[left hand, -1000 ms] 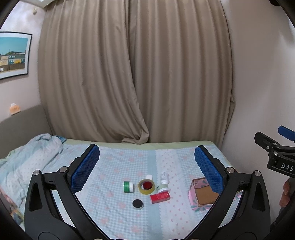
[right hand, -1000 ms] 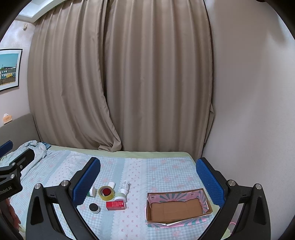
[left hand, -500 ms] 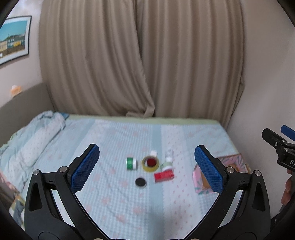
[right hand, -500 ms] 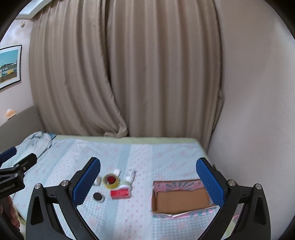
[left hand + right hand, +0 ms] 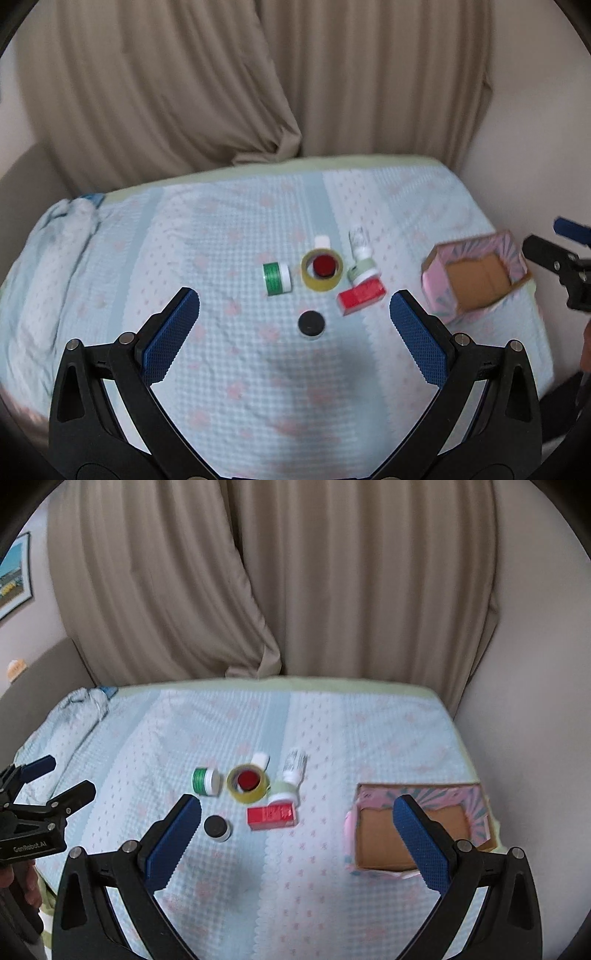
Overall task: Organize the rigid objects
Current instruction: 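Grasp the green-labelled jar with the left gripper while the right grasps the pale green jar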
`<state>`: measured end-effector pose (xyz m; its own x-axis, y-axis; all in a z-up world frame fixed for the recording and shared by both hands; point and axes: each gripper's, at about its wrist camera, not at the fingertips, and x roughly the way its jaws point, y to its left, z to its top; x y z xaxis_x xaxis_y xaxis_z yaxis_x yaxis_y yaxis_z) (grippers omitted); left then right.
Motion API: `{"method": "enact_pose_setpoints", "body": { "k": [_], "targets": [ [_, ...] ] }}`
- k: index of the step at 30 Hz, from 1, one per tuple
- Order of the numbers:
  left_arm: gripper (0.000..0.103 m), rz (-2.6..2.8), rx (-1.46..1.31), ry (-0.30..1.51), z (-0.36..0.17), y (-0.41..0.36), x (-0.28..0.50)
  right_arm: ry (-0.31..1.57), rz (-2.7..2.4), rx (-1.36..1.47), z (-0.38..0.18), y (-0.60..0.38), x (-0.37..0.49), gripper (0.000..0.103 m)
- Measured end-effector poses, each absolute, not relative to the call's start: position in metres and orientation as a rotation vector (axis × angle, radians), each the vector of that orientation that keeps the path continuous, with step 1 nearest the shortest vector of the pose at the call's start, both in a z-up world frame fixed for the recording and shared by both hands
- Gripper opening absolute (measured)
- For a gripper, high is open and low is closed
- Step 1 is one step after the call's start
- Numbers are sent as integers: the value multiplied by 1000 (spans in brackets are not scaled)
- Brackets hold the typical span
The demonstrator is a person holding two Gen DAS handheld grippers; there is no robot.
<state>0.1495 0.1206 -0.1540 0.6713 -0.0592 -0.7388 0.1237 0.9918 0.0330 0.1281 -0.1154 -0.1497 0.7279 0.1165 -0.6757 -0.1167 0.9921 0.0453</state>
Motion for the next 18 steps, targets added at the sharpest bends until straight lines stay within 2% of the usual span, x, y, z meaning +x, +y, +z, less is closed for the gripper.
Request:
{"method": "enact_pose_setpoints", "body": {
  "k": [8, 18],
  "targets": [
    [102, -286, 245, 927, -229, 161, 242, 888, 120, 84, -205, -73, 205, 103],
    [102, -503, 510, 1035, -328, 153, 339, 1107, 169, 12, -289, -45, 305, 103]
  ]
}}
